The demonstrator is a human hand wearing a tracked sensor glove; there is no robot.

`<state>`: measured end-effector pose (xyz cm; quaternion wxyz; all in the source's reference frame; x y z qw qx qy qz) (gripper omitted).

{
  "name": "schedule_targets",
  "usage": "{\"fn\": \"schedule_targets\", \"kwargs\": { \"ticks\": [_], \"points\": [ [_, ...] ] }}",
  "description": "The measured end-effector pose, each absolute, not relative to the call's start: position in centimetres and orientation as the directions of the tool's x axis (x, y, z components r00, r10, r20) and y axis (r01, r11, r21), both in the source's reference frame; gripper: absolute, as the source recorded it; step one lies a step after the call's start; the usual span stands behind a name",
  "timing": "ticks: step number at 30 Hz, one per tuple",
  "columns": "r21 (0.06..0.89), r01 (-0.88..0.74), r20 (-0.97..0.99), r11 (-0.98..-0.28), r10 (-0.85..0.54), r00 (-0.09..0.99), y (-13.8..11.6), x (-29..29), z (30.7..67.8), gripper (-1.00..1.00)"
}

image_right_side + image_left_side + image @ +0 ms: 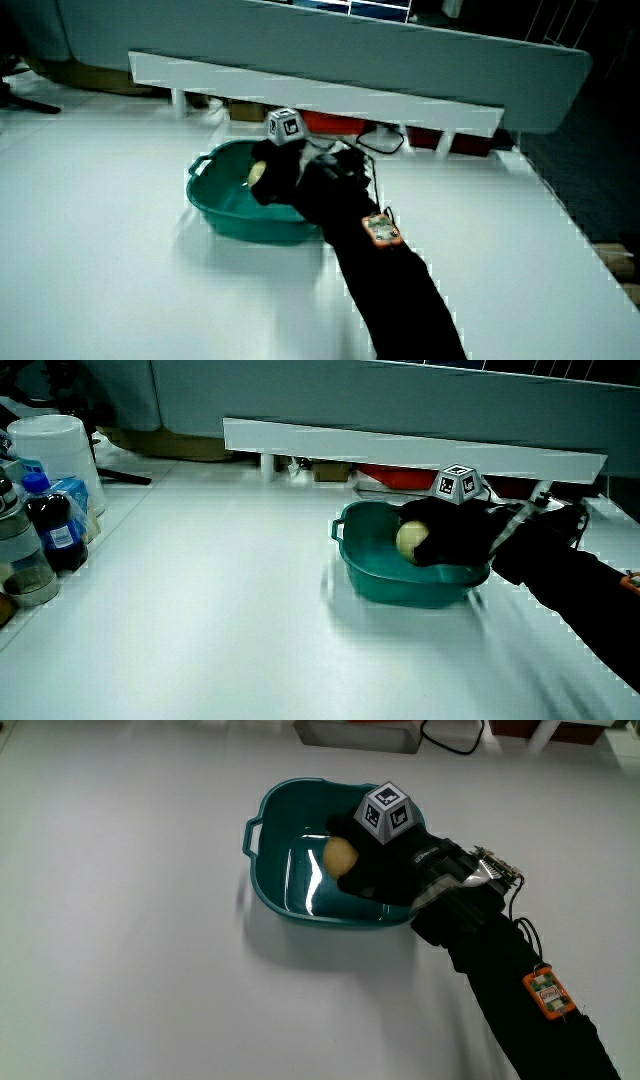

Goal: Pick pear from plate

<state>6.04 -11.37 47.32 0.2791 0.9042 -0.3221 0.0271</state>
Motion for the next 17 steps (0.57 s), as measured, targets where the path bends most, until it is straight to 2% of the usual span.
{"fn": "schedule_targets", "kwargs": {
  "ticks": [6,17],
  "points": [
    [0.444,-0.646,0.262,-0.621,-0.599,0.757,-10.5,6.0,45.6,1.0],
    [0.301,-0.763,0.273,-0.572,-0.715,0.643,-6.7,4.7,40.1,1.0]
  ]
}}
